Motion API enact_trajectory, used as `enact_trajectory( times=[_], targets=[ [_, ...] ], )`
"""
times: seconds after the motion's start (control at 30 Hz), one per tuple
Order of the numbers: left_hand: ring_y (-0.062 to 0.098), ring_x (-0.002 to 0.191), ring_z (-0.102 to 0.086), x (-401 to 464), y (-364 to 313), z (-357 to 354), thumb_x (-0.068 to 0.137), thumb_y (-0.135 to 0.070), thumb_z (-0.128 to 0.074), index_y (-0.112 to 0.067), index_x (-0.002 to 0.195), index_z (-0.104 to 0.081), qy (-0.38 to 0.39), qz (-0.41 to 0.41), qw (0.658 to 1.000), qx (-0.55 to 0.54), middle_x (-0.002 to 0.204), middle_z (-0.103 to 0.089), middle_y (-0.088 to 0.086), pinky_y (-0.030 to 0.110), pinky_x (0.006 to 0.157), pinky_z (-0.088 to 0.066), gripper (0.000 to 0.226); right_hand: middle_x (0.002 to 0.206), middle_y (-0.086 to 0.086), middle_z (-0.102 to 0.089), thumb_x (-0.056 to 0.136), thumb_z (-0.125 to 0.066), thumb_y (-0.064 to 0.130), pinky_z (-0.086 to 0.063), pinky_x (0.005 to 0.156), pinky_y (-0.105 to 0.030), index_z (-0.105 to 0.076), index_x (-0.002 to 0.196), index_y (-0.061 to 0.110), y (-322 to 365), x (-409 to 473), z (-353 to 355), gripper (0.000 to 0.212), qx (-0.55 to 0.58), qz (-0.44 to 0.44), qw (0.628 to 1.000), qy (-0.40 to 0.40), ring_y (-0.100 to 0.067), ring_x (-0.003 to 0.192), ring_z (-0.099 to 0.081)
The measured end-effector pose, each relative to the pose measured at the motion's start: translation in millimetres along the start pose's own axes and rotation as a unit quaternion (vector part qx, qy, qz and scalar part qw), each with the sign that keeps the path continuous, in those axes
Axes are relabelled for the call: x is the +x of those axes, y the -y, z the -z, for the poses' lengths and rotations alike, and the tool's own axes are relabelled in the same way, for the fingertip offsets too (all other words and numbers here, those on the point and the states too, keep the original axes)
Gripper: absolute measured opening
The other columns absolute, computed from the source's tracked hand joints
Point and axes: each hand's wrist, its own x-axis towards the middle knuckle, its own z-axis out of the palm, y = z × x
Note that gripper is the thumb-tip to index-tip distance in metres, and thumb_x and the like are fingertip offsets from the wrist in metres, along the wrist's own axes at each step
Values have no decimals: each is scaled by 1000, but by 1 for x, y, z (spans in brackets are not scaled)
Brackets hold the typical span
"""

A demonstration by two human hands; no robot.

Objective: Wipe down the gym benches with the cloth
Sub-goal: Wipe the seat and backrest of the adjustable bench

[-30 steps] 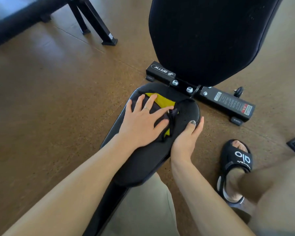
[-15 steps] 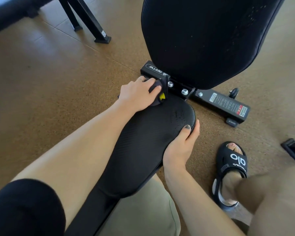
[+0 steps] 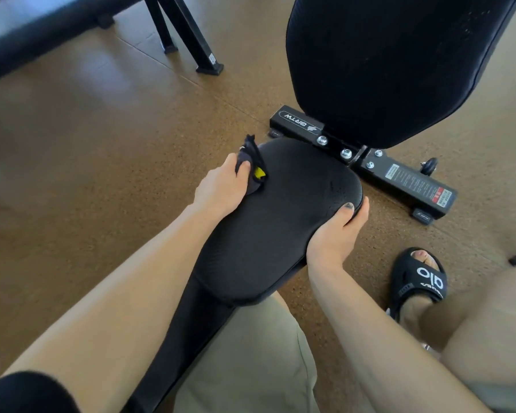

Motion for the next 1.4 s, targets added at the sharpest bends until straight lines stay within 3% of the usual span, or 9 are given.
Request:
enact_trajectory(
  times=[0.3,0.43,0.7,0.8,0.9,0.97,1.07,1.27,1.4],
  targets=[
    [27,96,-64,-131,67,0,108,-45,-37,-28,101,-49,-67,74,986,-137,100,-69,-1,49,90,-53,22,165,5,-35,112,-25,43,-30,119,-42,-18,161,42,-4,-2,0,49,5,3,1000,2,-26,148,-37],
    [22,100,-64,-166,69,-6,109,-37,-40,-30,108,-53,-91,93,970,-205,100,-69,-10,42,88,-48,15,164,6,-36,112,-24,42,-29,119,-39,-20,161,41,-9,2,-2,49,14,6,1000,-9,-24,148,-37],
    [24,103,-57,-44,27,5,109,-44,-32,-20,127,-57,-5,65,996,-67,126,-65,9,36,89,-43,39,160,6,-43,112,-26,41,-32,114,-35,-24,160,39,-15,7,-5,48,5,27,999,-27,-23,144,-43],
    [29,104,-62,-70,38,5,108,-45,-35,-23,119,-53,-19,50,995,-88,117,-67,7,45,94,-50,31,160,5,-42,113,-26,39,-32,114,-33,-24,161,37,-14,6,-3,48,4,29,999,-18,-23,144,-42],
    [27,104,-63,-122,60,-1,108,-35,-43,-26,116,-50,-76,26,988,-131,110,-67,-1,43,90,-50,14,160,4,-43,113,-25,40,-32,115,-35,-23,161,36,-13,6,-3,49,2,26,1000,-16,-23,144,-43],
    [25,119,-60,-161,69,-14,108,-29,-44,-25,119,-52,-134,-8,980,-143,123,-65,-1,43,98,-48,15,160,3,-43,113,-25,41,-33,115,-36,-22,161,37,-13,6,-3,49,0,27,1000,-16,-24,143,-44],
    [31,152,-32,-210,69,-52,105,-23,-47,-10,128,-56,-197,-142,970,5,156,-46,13,46,122,-31,29,159,3,-44,112,-24,42,-33,115,-38,-21,161,39,-15,8,-3,49,-5,23,1000,-16,-25,142,-44],
    [37,147,-40,-187,49,-66,103,-36,-49,-19,142,-55,-187,-293,908,232,153,-51,14,58,118,-36,42,160,-3,-42,112,-25,41,-33,107,-34,-18,162,37,-16,15,3,50,-19,19,1000,17,-31,141,-45],
    [40,140,-49,-161,28,-67,110,-39,-40,-18,139,-62,-167,-358,876,275,147,-56,17,57,110,-45,42,163,-5,-37,113,-23,40,-32,111,-34,-12,163,32,-13,18,9,52,-33,18,998,59,-31,144,-41]
  ],
)
